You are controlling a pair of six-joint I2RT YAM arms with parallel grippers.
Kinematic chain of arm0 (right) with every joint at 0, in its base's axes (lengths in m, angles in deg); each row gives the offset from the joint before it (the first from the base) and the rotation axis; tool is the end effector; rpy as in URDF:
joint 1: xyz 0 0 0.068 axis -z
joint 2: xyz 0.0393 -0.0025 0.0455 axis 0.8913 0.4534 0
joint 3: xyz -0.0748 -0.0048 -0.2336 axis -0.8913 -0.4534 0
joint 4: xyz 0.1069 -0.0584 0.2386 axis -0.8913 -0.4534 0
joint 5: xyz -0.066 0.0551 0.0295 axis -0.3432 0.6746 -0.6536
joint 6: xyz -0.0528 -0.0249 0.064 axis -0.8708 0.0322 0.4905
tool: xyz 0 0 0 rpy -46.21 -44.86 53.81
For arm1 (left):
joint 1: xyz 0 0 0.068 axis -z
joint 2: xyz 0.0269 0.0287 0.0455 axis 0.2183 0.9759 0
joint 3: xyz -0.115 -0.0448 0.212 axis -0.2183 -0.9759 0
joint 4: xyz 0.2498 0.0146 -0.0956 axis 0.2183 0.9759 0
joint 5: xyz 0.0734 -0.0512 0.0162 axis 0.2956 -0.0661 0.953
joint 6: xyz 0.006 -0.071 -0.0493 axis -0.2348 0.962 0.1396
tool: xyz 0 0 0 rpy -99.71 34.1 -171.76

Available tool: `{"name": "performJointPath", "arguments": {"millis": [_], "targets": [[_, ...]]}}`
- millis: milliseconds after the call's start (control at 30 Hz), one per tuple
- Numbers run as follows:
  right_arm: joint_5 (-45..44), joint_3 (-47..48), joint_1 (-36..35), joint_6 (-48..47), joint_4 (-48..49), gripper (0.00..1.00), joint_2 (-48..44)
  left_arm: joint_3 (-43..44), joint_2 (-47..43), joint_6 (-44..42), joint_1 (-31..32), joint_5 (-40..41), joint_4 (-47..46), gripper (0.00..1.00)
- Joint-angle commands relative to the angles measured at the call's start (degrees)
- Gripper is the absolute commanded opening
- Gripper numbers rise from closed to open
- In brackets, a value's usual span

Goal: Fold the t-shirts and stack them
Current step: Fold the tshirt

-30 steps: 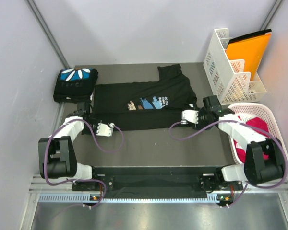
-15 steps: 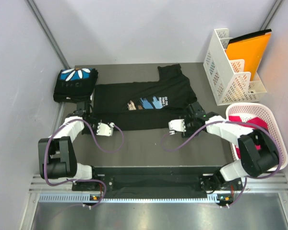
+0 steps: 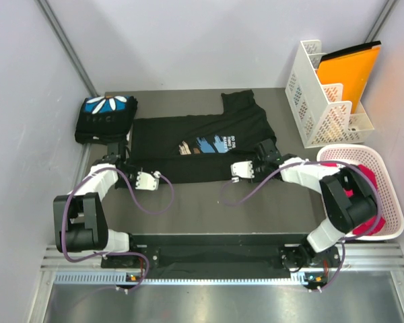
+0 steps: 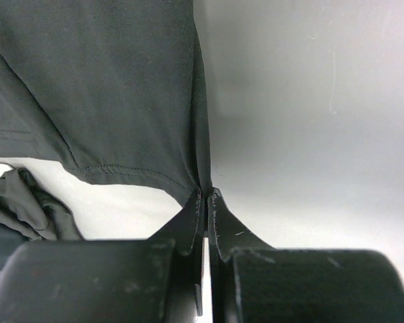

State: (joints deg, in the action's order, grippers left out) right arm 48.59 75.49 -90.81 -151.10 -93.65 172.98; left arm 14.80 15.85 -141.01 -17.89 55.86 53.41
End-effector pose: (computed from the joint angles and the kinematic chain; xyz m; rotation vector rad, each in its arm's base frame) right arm 0.2828 0.1474 0.0874 -2.0530 1.6853 -0.2963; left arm 0.2640 0.0153 0.1026 2.1352 1.8883 0.2601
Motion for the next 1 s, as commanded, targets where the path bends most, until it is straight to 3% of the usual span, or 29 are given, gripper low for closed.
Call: {"name": "performJointPath", "arguments": {"millis": [0,67,167,200,500,967], "targets": [[-0.3,1.77,-0.62,-0.18,1.04,0.35,3.39,-0.06,-1.56,0.62,-0.52,-1.74,-0.55,0.0],[-0.13,1.86,-0.62,-0.53,0.34,0.18,3.3,0.2,-1.48,0.88,-0.52,-1.39,-0.63,0.0],[-0.04,1.69,-0.62,-2.64,-2.55,0.01,2.43,0.64,-1.39,1.14,-0.61,-0.77,-0.37,0.0],[0.14,1.6,-0.53,-3.08,-3.17,0.0,1.99,0.81,-1.39,1.23,-0.52,-0.68,-0.2,0.0],[4.53,3.62,0.35,-7.3,-20.03,0.0,-4.07,-1.99,-4.11,-2.19,-0.52,0.99,3.23,0.0],[4.18,-4.29,-1.14,-7.21,-22.16,0.0,-10.93,-6.83,-12.63,-10.28,-0.61,-0.68,14.21,0.0]]}}
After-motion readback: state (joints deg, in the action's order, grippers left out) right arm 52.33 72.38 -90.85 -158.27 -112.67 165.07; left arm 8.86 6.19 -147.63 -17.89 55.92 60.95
